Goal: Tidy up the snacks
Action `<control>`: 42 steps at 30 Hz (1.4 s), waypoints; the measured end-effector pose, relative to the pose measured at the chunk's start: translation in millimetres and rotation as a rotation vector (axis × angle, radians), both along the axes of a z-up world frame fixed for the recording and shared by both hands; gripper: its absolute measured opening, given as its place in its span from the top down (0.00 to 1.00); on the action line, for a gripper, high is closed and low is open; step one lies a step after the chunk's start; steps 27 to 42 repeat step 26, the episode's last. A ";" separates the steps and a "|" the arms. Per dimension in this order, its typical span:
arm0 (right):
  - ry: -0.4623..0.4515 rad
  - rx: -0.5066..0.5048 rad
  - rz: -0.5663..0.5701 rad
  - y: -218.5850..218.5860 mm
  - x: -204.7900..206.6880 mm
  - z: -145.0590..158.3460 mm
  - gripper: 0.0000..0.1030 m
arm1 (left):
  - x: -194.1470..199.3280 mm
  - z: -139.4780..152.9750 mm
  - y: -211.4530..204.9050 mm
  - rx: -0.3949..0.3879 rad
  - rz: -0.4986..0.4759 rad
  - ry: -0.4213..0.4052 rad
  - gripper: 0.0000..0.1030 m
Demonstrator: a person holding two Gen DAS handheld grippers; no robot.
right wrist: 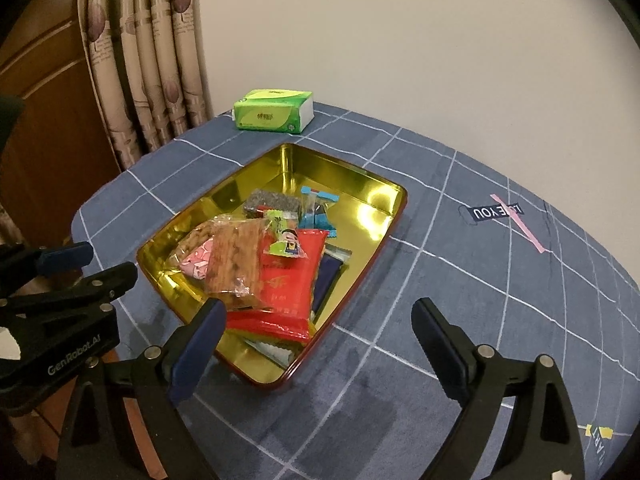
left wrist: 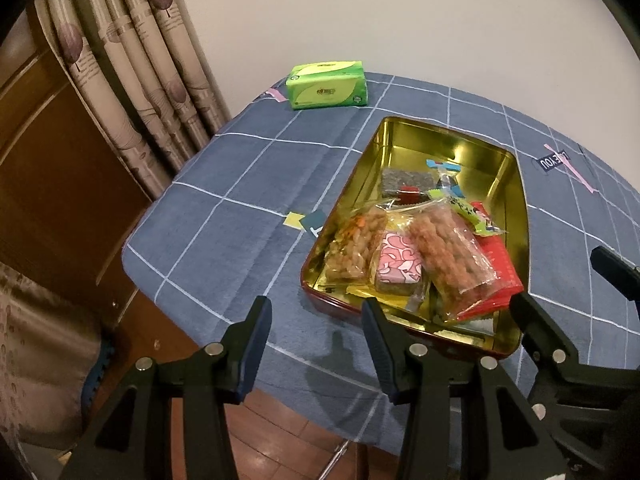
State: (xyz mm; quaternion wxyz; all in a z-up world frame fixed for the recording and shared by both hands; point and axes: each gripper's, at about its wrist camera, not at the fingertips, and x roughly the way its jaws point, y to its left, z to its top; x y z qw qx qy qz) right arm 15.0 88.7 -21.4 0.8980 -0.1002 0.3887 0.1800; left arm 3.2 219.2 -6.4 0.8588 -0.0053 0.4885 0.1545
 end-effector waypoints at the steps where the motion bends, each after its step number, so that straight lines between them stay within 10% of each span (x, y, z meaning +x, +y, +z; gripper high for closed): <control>1: 0.004 0.002 0.002 0.0 0.5 -0.6 0.11 | 0.0 -0.2 -0.5 0.000 -0.003 0.001 0.54; 42: 0.012 0.002 0.005 2.8 -0.3 -3.5 0.11 | -0.4 -2.9 -3.1 -0.002 -0.026 0.013 0.54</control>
